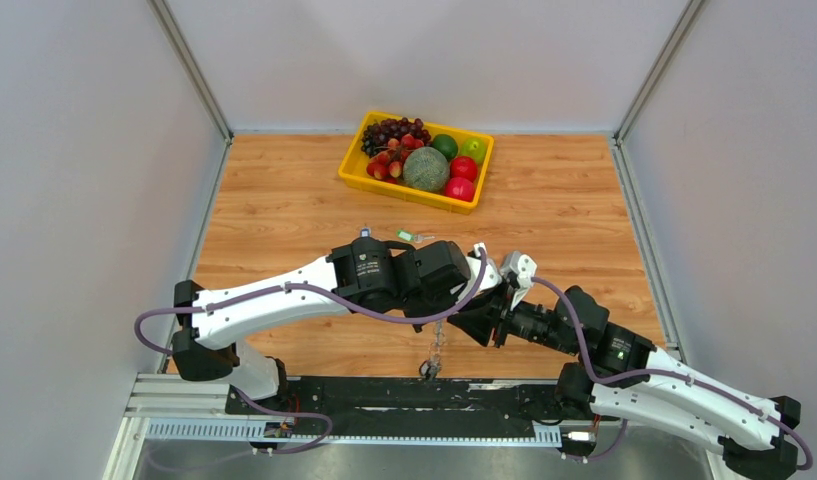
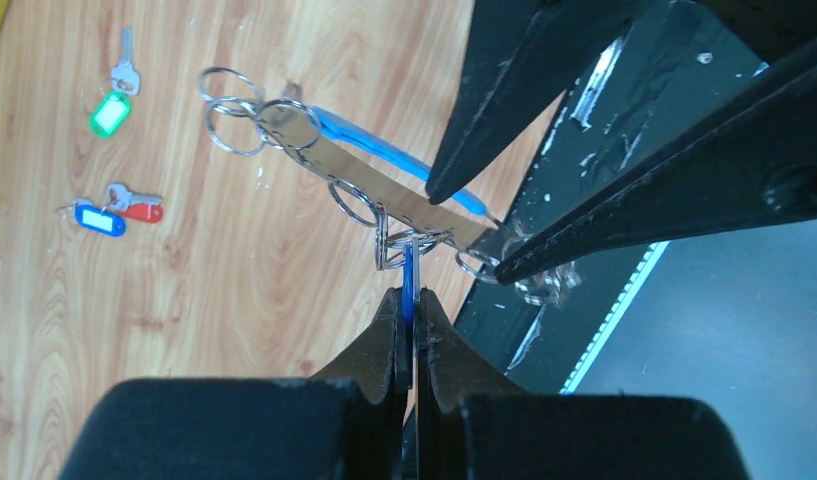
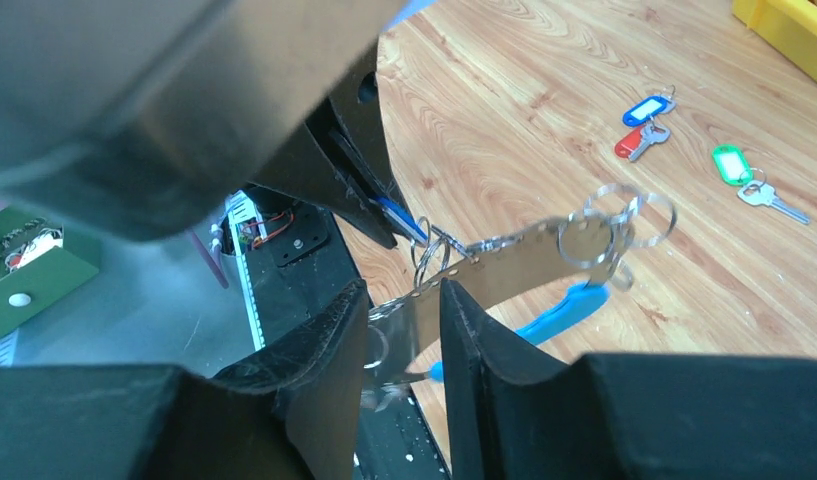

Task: Remove the keys from the keyring

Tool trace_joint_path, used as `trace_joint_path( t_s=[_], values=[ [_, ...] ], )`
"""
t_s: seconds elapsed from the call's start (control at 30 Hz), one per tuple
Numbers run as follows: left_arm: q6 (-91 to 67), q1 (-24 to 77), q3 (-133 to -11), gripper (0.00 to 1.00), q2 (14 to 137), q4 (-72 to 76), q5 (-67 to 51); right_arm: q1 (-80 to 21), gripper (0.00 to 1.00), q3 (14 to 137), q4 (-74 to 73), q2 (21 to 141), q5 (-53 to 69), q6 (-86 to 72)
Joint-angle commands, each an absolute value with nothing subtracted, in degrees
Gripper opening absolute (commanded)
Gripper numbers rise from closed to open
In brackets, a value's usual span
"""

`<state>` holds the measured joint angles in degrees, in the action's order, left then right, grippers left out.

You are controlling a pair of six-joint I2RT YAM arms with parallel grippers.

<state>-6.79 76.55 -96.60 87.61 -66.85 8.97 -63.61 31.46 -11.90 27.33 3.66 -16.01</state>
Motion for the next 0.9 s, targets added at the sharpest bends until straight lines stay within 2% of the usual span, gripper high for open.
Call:
trace_joint_path(
  t_s=[0.0,0.43,0.87],
  values=[
    [-8.0,76.5,-98.1,0.0,84.0,-63.3,5.7,-64.0,0.36,31.0,-7.5,27.0,6.3,-13.7],
    [-8.8,76.5,-97.1,0.0,80.5,-59.6,-0.2,-63.9,0.31,30.9,-4.0,29.3,9.9,-12.4],
    [-8.8,76.5,-96.7,0.0,80.7,-58.7,-1.3,-63.9,0.31,30.4,-2.6,24.8,11.4,-11.9]
  ],
)
